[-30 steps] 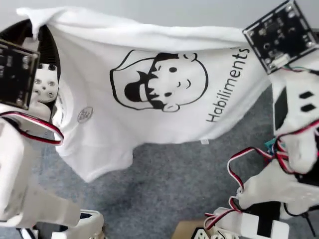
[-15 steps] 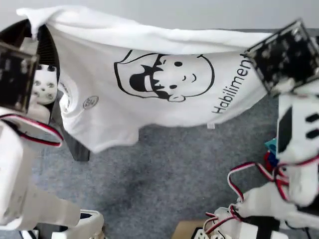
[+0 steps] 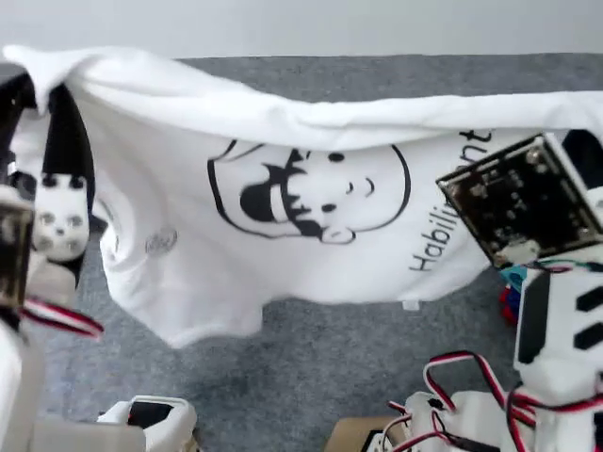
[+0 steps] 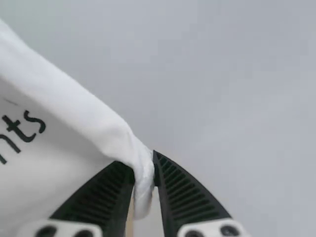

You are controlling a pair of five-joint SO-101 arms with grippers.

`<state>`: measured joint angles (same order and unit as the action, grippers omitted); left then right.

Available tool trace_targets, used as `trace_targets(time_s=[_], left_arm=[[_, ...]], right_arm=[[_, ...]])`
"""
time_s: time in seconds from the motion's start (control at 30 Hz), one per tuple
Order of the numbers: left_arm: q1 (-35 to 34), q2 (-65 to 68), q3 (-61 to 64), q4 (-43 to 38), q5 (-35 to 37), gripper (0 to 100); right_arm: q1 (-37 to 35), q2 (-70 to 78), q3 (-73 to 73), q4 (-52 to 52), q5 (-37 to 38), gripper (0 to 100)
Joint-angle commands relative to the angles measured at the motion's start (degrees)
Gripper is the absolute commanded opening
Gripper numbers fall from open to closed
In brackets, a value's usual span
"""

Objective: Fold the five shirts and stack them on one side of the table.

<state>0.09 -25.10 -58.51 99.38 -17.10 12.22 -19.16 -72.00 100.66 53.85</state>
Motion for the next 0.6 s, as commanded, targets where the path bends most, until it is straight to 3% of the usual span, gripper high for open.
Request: trace_targets(time_s=[0.0, 0.3, 0.57], left_arm=[[0.00, -4.22, 4.88, 1.14, -0.62, 0], [-0.09, -6.59, 24.84, 0.18, -0.70, 0], [-0.09, -6.59, 50.77, -15.03, -0.70, 0]], right_arm=[[0.84, -0.84, -1.14, 2.15, 2.37, 1.0], [0.48, -0.31, 18.20, 2.07, 0.09, 1.0], [-0.92, 3.30, 39.82, -5.85, -4.31, 1.0]])
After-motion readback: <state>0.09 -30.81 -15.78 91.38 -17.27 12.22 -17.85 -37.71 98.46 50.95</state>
